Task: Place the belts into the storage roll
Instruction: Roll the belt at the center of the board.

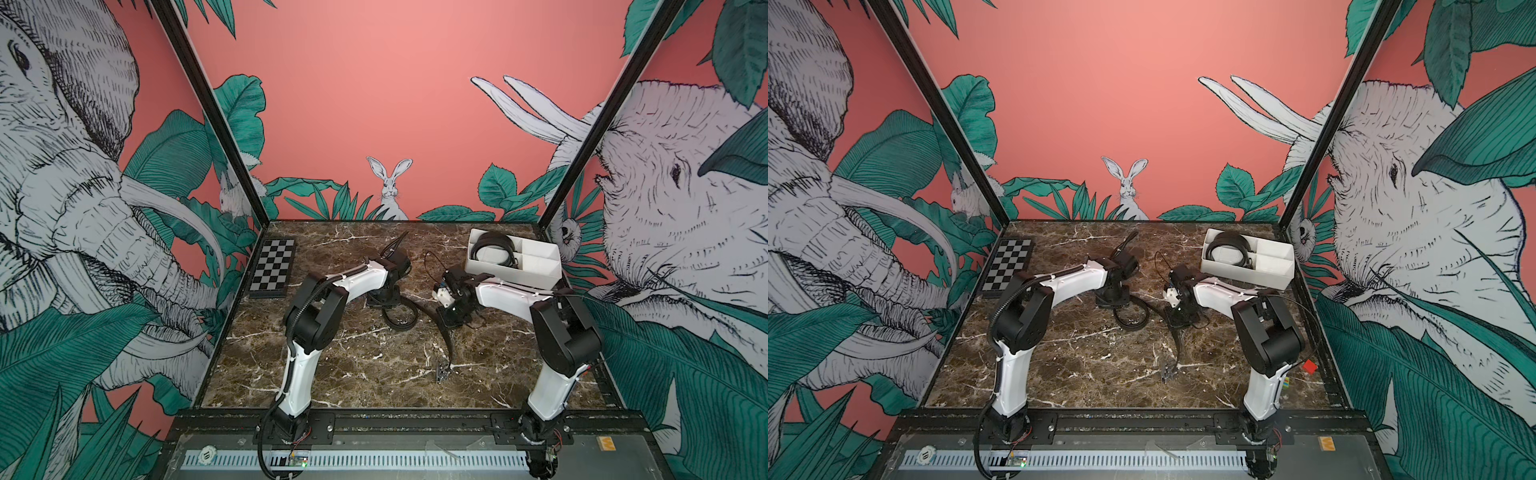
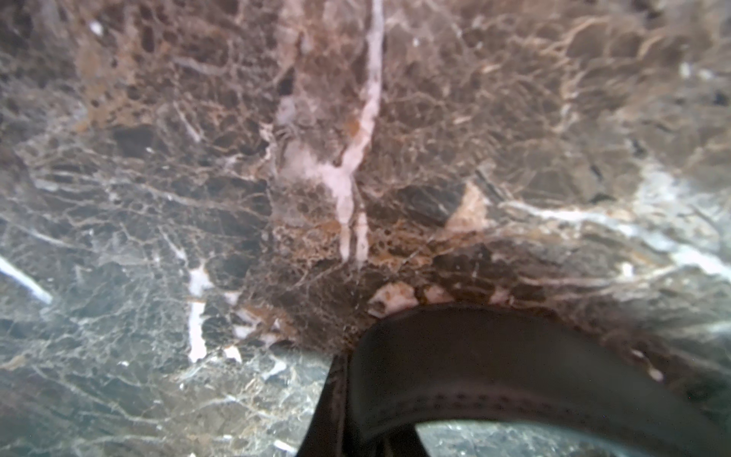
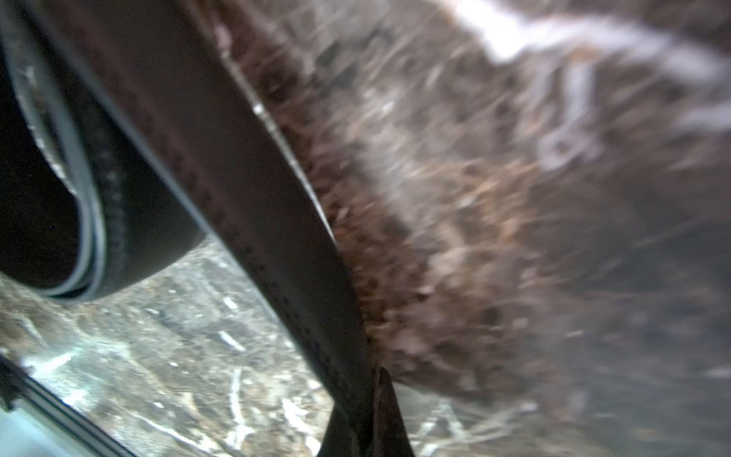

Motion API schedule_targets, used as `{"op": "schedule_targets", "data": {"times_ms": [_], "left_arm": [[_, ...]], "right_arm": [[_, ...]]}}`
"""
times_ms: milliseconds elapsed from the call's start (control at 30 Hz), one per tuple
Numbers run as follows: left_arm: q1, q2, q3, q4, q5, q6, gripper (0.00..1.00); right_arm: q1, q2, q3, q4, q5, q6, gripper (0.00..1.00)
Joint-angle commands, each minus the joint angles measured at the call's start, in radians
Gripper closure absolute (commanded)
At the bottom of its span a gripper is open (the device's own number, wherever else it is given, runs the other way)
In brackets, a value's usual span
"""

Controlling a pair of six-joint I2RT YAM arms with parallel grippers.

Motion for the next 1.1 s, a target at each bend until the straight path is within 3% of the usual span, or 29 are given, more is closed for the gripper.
{"op": "schedule_targets", "data": {"times_ms": [0,100,333,467,567,800,1067], "left_arm": [[0.053,0.174,-0.028,-0.026,-0.062,-0.064,1.0],[0.052,0.173,-0.05,0.01,-0.037,-0.072,1.0],[0.052,0.165,-0.089,0.046,-0.009,-0.084,1.0],[0.046,0.155,-0.095,0.044,-0.018,-0.081,1.0],[0.043,0.144,-0.114,0.055,-0.016,-0.083,1.0],[0.039,0.137,-0.13,0.062,-0.014,-0.072,1.0],[0.04,0.14,-0.134,0.06,-0.022,-0.072,1.0]], "right_arm": [[0.071,-0.031,-0.039,-0.016,-0.07,0.185,0.8],[0.125,-0.052,-0.052,0.143,-0.125,0.282,0.75],[0.223,0.05,0.07,0.344,-0.182,0.388,0.76],[0.251,0.089,0.115,0.441,-0.237,0.456,0.63],[0.225,0.04,0.119,0.326,-0.178,0.4,0.5],[0.067,-0.077,0.119,0.107,-0.079,0.249,0.39],[0.02,0.159,0.449,-0.077,0.055,0.051,0.38]]}}
